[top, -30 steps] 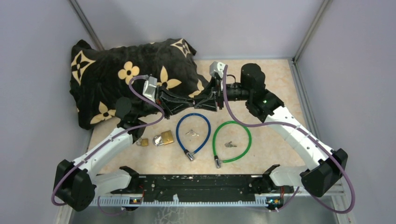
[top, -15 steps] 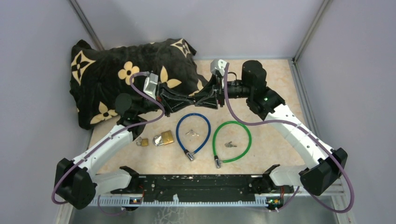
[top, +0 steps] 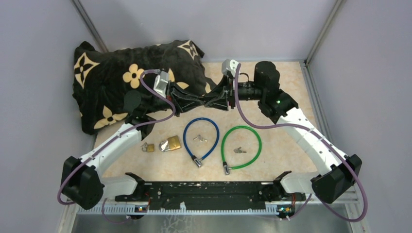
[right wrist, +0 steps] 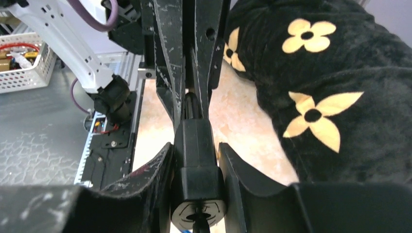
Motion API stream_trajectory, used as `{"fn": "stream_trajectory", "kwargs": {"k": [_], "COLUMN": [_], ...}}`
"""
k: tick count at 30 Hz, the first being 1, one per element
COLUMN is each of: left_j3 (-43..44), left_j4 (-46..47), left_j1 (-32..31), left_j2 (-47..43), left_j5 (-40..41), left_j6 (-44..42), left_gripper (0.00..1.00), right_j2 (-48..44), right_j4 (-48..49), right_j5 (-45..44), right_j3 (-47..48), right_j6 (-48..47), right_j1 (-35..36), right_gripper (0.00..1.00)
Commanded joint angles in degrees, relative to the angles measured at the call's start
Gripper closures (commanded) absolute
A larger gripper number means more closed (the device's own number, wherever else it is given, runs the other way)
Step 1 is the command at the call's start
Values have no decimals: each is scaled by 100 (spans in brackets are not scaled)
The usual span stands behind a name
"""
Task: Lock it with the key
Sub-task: Lock the lock.
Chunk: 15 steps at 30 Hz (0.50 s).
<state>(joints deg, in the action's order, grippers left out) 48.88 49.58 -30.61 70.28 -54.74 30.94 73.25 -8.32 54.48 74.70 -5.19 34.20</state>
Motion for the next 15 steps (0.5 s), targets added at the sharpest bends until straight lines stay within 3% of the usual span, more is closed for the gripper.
{"fn": "stream_trajectory", "kwargs": {"k": [1,8,15], "left_j3": [221,173,-435], "left_j4": [-602,-567,-354], "left_j1": [-1741,-1728,-1474], "left_j2": [780,738,94], "left_j5": [-960,-986,-800], "left_j6": [120,36,-233], "left_gripper": [100,100,100], "right_j2": [1019,839,496], "right_j4": [2211,2016,1619], "right_j5": [-210,-330,-461], "right_j3": [238,65,-109], "right_j6": [-273,-391,-369], "right_j1": [1209,1153,967], "right_gripper": [100,100,100]}}
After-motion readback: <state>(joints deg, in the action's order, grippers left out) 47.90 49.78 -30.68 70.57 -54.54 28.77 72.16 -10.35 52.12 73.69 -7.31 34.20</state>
